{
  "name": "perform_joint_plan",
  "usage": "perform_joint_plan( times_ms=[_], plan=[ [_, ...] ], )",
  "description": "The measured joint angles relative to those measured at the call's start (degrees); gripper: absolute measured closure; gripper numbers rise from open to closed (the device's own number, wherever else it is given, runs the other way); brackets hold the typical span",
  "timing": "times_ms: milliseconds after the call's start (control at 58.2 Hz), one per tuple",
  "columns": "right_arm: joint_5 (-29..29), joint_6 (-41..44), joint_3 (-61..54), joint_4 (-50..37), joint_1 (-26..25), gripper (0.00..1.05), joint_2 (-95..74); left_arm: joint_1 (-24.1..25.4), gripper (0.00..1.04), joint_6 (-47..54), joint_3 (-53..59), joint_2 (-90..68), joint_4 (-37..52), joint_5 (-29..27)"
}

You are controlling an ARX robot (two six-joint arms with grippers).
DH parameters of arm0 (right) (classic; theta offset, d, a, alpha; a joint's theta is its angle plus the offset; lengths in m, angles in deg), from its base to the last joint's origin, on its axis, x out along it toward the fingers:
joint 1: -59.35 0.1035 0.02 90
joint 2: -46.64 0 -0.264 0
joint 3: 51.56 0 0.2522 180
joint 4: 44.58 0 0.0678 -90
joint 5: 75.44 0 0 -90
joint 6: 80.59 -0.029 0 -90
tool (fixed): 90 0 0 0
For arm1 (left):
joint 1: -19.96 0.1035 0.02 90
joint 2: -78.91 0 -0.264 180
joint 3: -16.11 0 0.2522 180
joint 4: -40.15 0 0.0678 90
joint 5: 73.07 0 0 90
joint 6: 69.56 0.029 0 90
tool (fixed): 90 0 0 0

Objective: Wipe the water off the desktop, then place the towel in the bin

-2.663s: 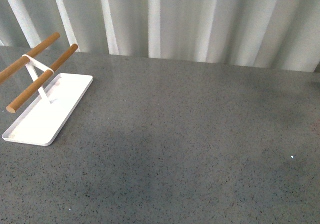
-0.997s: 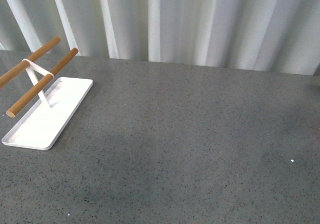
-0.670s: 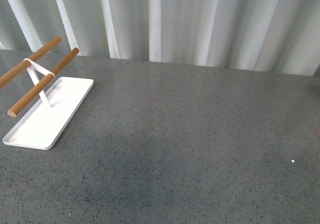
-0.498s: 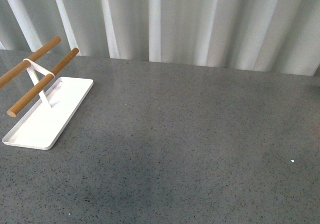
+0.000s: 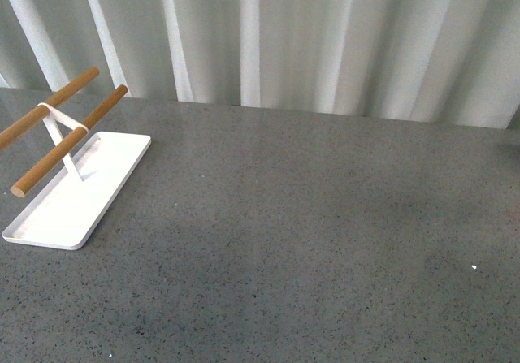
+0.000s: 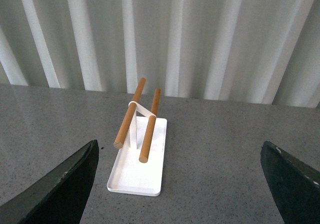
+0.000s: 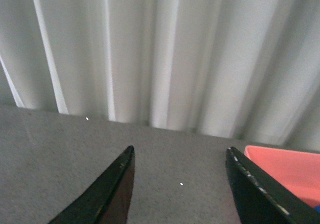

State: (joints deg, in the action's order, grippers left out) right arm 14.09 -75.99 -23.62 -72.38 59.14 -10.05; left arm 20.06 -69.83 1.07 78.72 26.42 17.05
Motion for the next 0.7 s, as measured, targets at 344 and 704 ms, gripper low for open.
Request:
perform_joint_plan(
  times_ms=[344, 704],
  plan=[
    [0.0, -3.1, -7.5, 2.9, 0.1, 1.01, 10.8, 0.0, 0.07, 0.0, 0.0, 0.0, 0.0, 0.0],
    [0.0, -3.4, -11.3, 10.1, 0.2, 1.01, 21.9, 0.0, 0.07, 0.0, 0.0, 0.0, 0.0, 0.0]
  ],
)
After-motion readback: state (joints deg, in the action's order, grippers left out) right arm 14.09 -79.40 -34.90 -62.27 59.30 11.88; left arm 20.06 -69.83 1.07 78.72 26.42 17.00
